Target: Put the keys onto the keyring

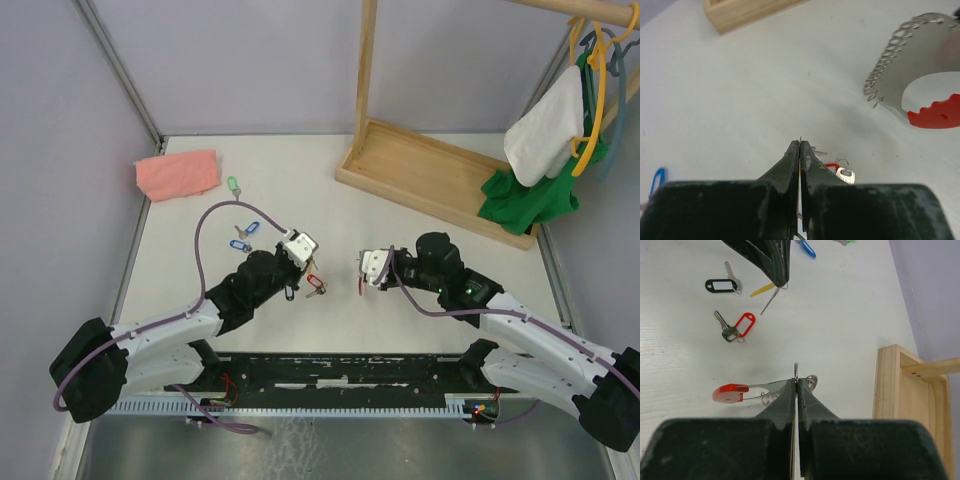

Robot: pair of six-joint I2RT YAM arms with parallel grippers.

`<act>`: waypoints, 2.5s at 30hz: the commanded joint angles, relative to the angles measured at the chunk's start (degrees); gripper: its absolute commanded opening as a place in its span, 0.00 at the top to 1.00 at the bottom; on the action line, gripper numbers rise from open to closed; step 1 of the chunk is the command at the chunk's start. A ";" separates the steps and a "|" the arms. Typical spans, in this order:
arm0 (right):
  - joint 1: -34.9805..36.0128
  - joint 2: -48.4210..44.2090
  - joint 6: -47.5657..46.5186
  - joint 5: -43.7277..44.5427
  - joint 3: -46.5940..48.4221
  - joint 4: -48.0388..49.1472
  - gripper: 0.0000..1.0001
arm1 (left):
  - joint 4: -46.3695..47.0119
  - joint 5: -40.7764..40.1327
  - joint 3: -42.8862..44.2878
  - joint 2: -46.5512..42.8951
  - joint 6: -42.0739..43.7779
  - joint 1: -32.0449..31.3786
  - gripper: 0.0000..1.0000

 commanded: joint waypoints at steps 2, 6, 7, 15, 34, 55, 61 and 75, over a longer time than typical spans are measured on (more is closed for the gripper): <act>-0.07 -2.06 4.74 3.89 -0.50 5.72 0.99 | -16.66 -18.65 6.10 3.32 -22.61 0.27 0.97; -0.11 -2.29 5.14 4.01 -0.96 6.72 0.99 | -22.16 -20.52 9.98 10.49 -28.85 2.02 0.97; -0.04 -2.32 5.14 3.97 -1.06 6.74 0.99 | -22.42 -20.19 11.00 12.51 -29.26 2.77 0.97; -0.11 -3.17 4.86 3.48 -1.31 6.52 0.99 | -13.24 -15.50 13.62 24.05 -28.90 9.04 0.97; -0.05 -2.71 4.77 2.17 -1.08 6.25 0.99 | -23.28 -6.75 19.72 26.87 -31.20 15.26 0.64; -0.11 -2.83 4.77 1.24 -0.85 5.92 0.99 | -39.09 -10.27 31.31 34.27 -24.48 11.83 0.67; -0.11 -2.81 4.77 1.11 -0.88 5.92 0.99 | -39.48 -12.05 32.18 35.84 -23.92 11.62 0.71; -0.11 -3.03 4.80 0.80 -0.79 5.70 0.99 | -40.06 -14.49 32.87 36.30 -23.92 11.62 0.81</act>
